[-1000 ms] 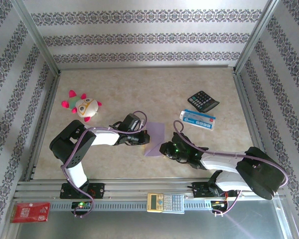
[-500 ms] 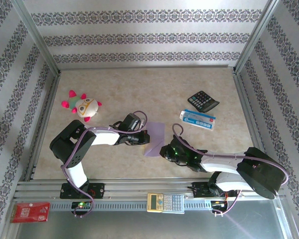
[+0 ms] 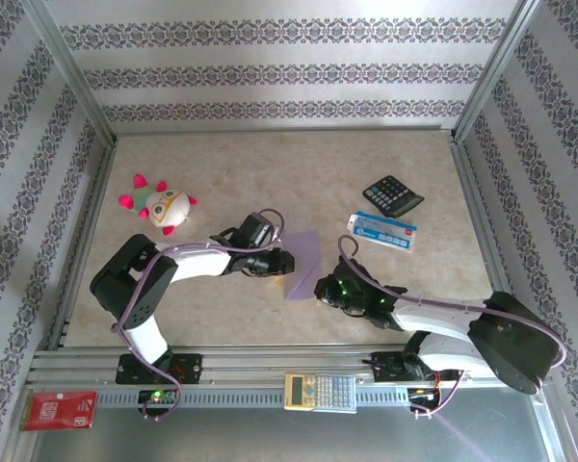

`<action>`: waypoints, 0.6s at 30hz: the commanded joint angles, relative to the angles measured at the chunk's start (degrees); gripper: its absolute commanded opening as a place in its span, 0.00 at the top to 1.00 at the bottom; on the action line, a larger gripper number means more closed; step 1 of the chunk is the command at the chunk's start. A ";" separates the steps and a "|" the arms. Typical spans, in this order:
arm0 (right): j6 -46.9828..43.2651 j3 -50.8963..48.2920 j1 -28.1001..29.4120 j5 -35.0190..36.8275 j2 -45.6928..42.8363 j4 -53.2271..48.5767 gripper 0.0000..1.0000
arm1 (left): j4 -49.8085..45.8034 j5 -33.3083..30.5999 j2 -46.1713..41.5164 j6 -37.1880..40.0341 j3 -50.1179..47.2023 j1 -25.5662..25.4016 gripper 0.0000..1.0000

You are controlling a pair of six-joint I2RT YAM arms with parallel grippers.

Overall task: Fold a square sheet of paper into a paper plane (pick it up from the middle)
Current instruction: Turn over the paper at the center of the table.

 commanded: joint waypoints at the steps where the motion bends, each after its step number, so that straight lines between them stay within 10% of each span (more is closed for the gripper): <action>1: -9.55 5.93 -4.57 -3.84 -4.39 -12.48 1.00 | -5.13 -1.14 -5.66 0.23 3.20 1.70 0.60; 7: -34.48 23.86 -12.11 -2.08 -5.19 -45.18 1.00 | -8.19 -2.36 -13.17 0.88 1.92 6.89 0.57; 12: -46.40 39.94 -4.31 10.16 6.45 -61.05 1.00 | -9.41 -3.82 -18.18 0.95 -2.27 10.95 0.57; 18: -44.43 46.45 6.07 7.09 19.78 -60.07 1.00 | -10.62 -5.68 -22.06 0.03 -6.58 15.12 0.58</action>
